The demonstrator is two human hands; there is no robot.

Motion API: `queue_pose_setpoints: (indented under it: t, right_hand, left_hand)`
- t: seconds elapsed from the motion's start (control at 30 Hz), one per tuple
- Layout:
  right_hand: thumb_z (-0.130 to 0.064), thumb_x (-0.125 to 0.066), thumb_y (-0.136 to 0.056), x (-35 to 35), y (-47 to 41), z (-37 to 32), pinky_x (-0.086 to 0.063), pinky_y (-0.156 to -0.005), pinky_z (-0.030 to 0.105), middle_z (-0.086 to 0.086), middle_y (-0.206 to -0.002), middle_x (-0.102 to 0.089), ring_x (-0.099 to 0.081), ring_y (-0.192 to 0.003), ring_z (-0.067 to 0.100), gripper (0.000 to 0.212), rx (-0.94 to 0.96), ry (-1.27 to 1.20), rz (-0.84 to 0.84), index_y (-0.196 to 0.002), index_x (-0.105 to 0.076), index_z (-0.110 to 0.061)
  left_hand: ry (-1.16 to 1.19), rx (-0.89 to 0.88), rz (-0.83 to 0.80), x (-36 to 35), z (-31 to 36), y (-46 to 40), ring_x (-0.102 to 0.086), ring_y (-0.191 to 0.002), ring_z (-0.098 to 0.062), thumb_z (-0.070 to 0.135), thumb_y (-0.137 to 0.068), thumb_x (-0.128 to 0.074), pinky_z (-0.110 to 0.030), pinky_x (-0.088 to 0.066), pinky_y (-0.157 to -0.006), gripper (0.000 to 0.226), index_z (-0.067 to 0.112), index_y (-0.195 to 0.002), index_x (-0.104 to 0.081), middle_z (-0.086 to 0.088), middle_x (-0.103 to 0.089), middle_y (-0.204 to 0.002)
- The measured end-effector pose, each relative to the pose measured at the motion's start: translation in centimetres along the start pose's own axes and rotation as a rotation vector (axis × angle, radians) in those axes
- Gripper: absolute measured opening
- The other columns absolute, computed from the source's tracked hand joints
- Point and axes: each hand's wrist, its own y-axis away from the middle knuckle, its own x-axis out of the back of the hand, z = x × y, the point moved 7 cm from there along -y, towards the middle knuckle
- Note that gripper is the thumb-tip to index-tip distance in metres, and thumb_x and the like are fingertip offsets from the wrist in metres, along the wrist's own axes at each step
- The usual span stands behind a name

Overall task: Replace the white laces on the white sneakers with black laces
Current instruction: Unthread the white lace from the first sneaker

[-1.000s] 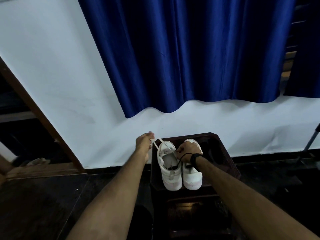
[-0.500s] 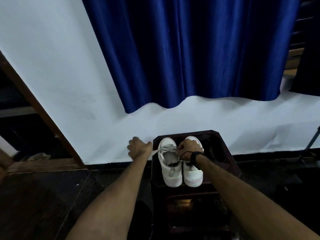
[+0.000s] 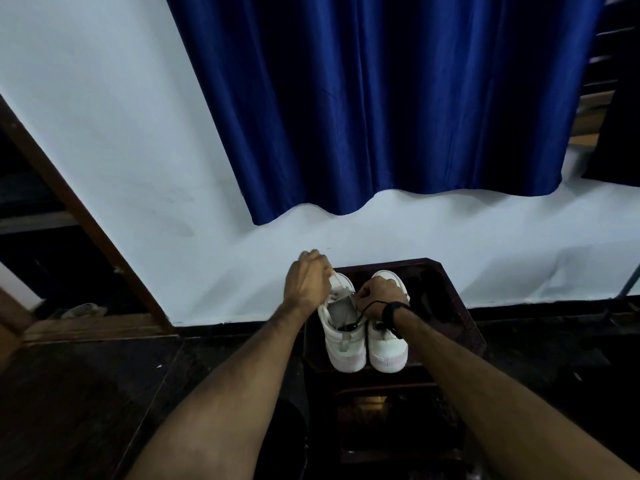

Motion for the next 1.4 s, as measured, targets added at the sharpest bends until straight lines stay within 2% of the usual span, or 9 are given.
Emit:
queue_pose_setpoints:
  t: [0.3, 0.4, 0.5, 0.57, 0.67, 0.8, 0.87, 1.13, 1.4]
  right_hand:
    - [-0.036, -0.063, -0.08, 0.1, 0.4, -0.2, -0.04, -0.067, 0.024, 0.006, -0.099, -0.068, -0.065, -0.095, 0.025, 0.022, 0.016, 0.022, 0.008, -0.095, -0.073, -0.023]
    - [-0.034, -0.062, -0.079, 0.1, 0.8, -0.5, -0.04, -0.071, 0.025, 0.005, -0.103, -0.068, -0.063, -0.1, 0.025, 0.024, 0.021, 0.064, 0.048, -0.099, -0.071, -0.025]
    - [-0.036, -0.062, -0.08, 0.4, 1.0, -0.6, -0.039, -0.075, 0.026, 0.006, -0.108, -0.066, -0.062, -0.105, 0.026, 0.027, 0.029, 0.066, 0.075, -0.104, -0.069, -0.025]
    - [-0.035, -0.062, -0.082, 0.5, 0.9, -0.5, -0.038, -0.074, 0.025, 0.007, -0.108, -0.067, -0.061, -0.107, 0.026, 0.026, 0.034, 0.049, 0.071, -0.104, -0.07, -0.023]
    - [-0.03, -0.063, -0.081, 0.7, 1.1, -0.5, -0.039, -0.077, 0.025, 0.008, -0.11, -0.066, -0.06, -0.108, 0.026, 0.027, 0.03, 0.04, 0.065, -0.106, -0.07, -0.023]
    - [-0.027, -0.065, -0.08, 0.7, 1.2, -0.5, -0.039, -0.081, 0.025, 0.007, -0.112, -0.066, -0.059, -0.11, 0.025, 0.03, 0.019, 0.023, 0.056, -0.109, -0.068, -0.025]
    - [-0.028, -0.066, -0.079, 0.5, 1.2, -0.4, -0.04, -0.082, 0.027, 0.006, -0.111, -0.066, -0.059, -0.111, 0.025, 0.032, 0.014, 0.018, 0.055, -0.11, -0.066, -0.023]
    - [-0.038, -0.069, -0.075, -0.1, 1.1, -0.7, -0.048, -0.084, 0.034, 0.006, -0.108, -0.063, -0.059, -0.105, 0.027, 0.04, 0.033, 0.018, 0.033, -0.109, -0.054, -0.024]
    - [-0.025, -0.065, -0.079, 0.1, 0.6, 0.0, -0.043, -0.076, 0.027, 0.005, -0.108, -0.066, -0.061, -0.105, 0.025, 0.027, 0.051, 0.007, 0.027, -0.106, -0.063, -0.025]
  left_hand:
    - [0.409, 0.838, 0.569, 3.9, -8.9, 3.0, -0.059, -0.102, -0.031, 0.007, -0.091, -0.052, -0.041, -0.05, -0.081, 0.018, 0.015, -0.092, -0.068, -0.01, -0.06, -0.109]
    - [0.404, 1.026, 0.484, 2.1, -10.4, 4.7, -0.057, -0.11, -0.032, 0.01, -0.089, -0.056, -0.041, -0.047, -0.088, 0.018, 0.015, -0.1, -0.069, -0.011, -0.06, -0.115]
    - [0.111, 0.707, 0.228, 0.1, -8.6, 3.9, -0.048, -0.12, -0.029, 0.014, -0.084, -0.064, -0.043, -0.041, -0.095, 0.044, 0.018, -0.128, -0.056, -0.005, -0.054, -0.132]
    - [0.186, 0.373, 0.01, -2.3, -6.2, 2.4, -0.051, -0.119, -0.027, 0.018, -0.087, -0.062, -0.042, -0.043, -0.098, 0.055, 0.024, -0.14, -0.047, 0.001, -0.054, -0.136]
    - [0.311, 0.053, -0.361, -5.0, -2.5, 1.7, -0.062, -0.107, -0.024, 0.023, -0.093, -0.057, -0.037, -0.049, -0.092, 0.028, 0.021, -0.118, -0.069, -0.004, -0.069, -0.114]
    - [0.007, -0.171, -0.404, -4.4, -0.2, 0.9, -0.056, -0.103, -0.023, 0.02, -0.088, -0.061, -0.033, -0.046, -0.086, 0.017, 0.016, -0.098, -0.075, -0.005, -0.063, -0.104]
    - [-0.053, -0.181, -0.348, -3.8, 0.0, 0.7, -0.056, -0.102, -0.022, 0.022, -0.088, -0.06, -0.032, -0.045, -0.084, 0.013, 0.016, -0.09, -0.071, -0.001, -0.062, -0.103]
    - [0.219, 0.267, 0.007, -3.8, -1.5, 2.9, -0.062, -0.082, -0.023, 0.017, -0.085, -0.061, -0.034, -0.05, -0.07, 0.007, 0.019, -0.079, -0.064, 0.003, -0.061, -0.094]
    - [0.29, 0.173, -0.243, -4.3, -2.9, 1.5, -0.065, -0.08, -0.013, 0.032, -0.086, -0.07, -0.032, -0.054, -0.073, 0.015, 0.019, -0.085, -0.077, 0.001, -0.072, -0.082]
